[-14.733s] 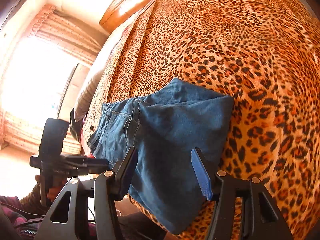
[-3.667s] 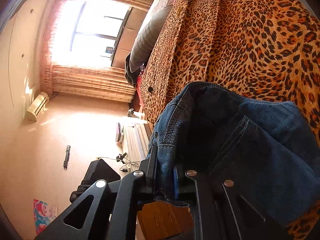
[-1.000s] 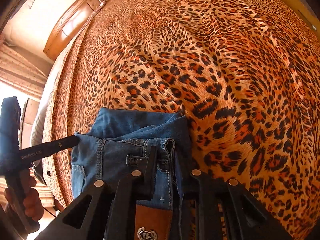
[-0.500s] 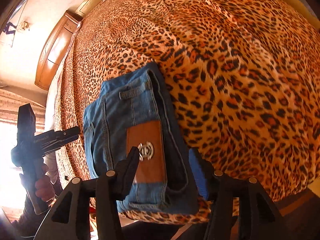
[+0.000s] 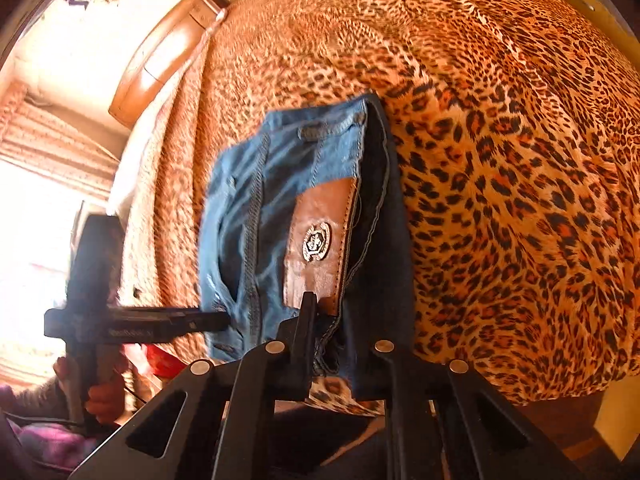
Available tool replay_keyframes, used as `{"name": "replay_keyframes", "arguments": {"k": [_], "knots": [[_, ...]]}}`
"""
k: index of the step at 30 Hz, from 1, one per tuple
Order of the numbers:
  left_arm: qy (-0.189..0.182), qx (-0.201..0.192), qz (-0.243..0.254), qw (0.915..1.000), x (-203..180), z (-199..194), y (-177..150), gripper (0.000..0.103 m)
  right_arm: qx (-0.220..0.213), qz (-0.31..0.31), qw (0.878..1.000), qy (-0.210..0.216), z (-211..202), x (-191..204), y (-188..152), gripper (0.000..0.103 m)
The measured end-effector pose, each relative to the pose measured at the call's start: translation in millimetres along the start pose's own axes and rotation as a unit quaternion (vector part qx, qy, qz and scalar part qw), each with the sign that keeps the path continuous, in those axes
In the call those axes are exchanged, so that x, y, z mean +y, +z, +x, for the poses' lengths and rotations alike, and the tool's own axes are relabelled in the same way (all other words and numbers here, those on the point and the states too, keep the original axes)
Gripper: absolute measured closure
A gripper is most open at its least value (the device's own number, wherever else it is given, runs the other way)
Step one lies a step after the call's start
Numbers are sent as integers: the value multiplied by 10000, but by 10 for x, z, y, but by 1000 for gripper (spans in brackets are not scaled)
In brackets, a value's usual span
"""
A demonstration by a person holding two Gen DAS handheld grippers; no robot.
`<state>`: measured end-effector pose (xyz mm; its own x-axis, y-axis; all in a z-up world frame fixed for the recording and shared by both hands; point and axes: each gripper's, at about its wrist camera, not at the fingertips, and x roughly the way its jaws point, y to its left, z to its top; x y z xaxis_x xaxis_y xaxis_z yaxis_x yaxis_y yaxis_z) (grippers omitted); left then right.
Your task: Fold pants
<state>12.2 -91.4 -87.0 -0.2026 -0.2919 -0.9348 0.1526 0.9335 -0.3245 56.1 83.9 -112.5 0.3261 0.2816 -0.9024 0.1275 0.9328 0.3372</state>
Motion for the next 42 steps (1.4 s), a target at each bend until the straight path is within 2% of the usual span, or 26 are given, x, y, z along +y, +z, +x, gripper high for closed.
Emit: {"name": "replay_keyframes", "arguments": {"k": [2,6,9,10,12,13,15,18,20,23,26,28,32,34,39,42], "knots": [[38,-14,55,10000,-18,4,-11,49,269,-176,9985,-437,204,-100,-142,92],[133,-52,257,9996,-100,-82,14,50,257,287,9992,-125,179,-260,-180,86],[228,-489,402,9977,-11,-384,81,50,30,441,9990,112,-46,-305,-83,82],[252,-676,404,9966,4,-487,146,50,-106,547,9983,175,-104,-358,10,70],[294,-947,309,9946,46,-631,354,46,-397,828,9952,338,-228,-456,150,54],[332,-1012,214,9941,65,-659,474,46,-556,957,9931,386,-245,-484,239,49],[309,-991,-5,9946,92,-653,713,46,-649,1057,9911,478,-174,-456,432,49],[212,-940,-309,9949,115,-612,971,46,-615,972,9929,296,22,-301,746,49],[203,-982,-407,9941,77,-584,1079,46,-759,787,9938,187,97,-157,912,49],[531,-1027,-449,9923,-24,-419,1217,46,-903,436,9949,-137,207,-4,1105,53],[730,-831,-535,9924,-8,-220,1348,43,-525,65,9947,-883,499,13,1213,59],[584,-786,-550,9937,35,-266,1345,43,-156,177,9954,-926,684,-114,1230,59],[291,-887,-484,9945,243,-507,1180,42,-369,786,9962,-84,420,-305,1143,56],[91,-821,-526,9952,385,-538,1061,41,-355,1013,9939,239,306,-426,1054,50],[-374,-555,-874,9939,626,-401,754,40,-145,1412,9885,515,300,-624,754,47],[-626,-390,-1027,9920,598,-294,718,39,-61,1507,9866,615,407,-643,640,47]]}}
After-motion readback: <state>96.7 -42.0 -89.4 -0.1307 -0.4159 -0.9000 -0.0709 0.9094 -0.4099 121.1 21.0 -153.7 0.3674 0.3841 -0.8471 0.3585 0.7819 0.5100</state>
